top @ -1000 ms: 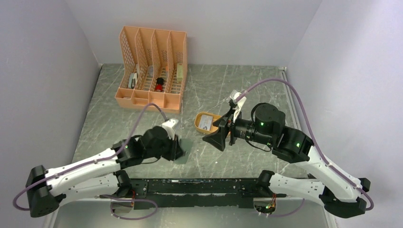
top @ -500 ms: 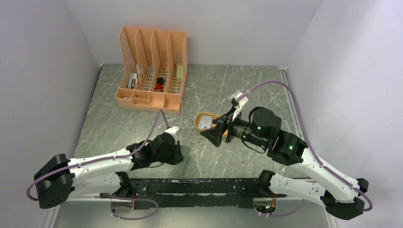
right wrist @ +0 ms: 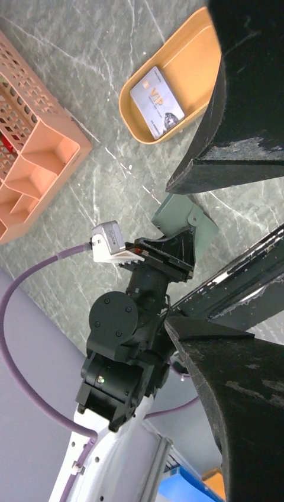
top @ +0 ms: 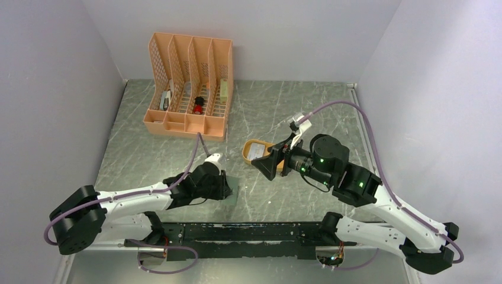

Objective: Put the credit cards into the card holder
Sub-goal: Place the card holder at the center of the board.

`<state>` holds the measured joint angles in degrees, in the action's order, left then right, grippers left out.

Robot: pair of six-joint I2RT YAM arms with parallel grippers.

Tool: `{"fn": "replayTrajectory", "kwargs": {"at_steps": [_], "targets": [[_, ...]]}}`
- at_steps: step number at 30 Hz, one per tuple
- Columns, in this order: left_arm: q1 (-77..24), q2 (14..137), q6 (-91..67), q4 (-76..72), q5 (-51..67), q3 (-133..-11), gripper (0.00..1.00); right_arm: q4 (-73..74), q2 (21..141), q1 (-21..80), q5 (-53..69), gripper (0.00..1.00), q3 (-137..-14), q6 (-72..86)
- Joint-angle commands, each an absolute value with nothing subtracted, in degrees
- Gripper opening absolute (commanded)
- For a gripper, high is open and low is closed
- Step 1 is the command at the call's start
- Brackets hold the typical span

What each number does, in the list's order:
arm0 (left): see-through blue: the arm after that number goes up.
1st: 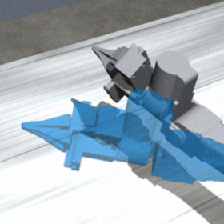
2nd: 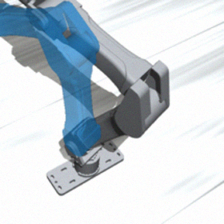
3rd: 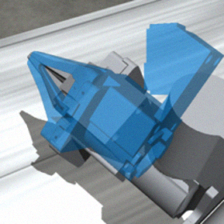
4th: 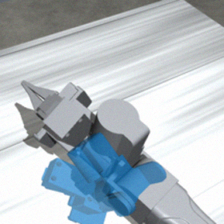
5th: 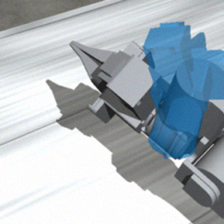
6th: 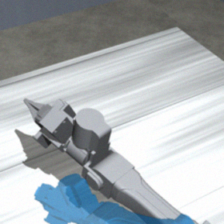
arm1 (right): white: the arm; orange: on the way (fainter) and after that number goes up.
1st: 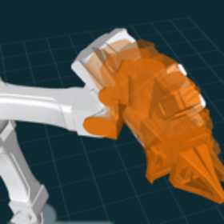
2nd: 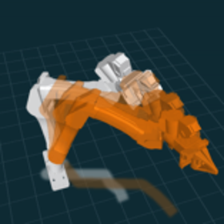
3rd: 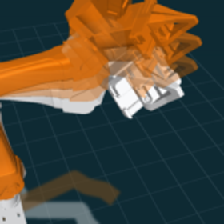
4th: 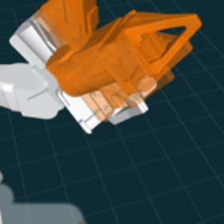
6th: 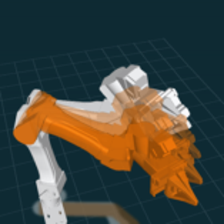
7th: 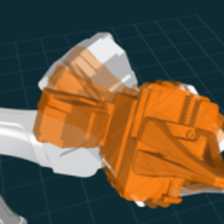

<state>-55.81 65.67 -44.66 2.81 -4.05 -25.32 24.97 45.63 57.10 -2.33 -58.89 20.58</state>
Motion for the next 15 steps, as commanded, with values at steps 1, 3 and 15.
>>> {"fn": "replayTrajectory", "kwargs": {"at_steps": [1, 3, 15], "targets": [[-55.0, 67.5, -43.7, 6.8, -8.8, -22.5, 0.37, 25.3, 44.6, 57.0, -5.0, 0.79, -58.6, 20.5], [-55.0, 67.5, -43.8, 7.5, -9.1, -22.6, 0.47, 25.5, 44.6, 57.0, -5.4, 0.79, -58.7, 20.4], [-55.1, 59.7, -46.5, 23.7, -19.2, -27.6, 0.85, 27.3, 43.5, 57.0, -8.4, 0.8, -59.2, 19.8]]}}
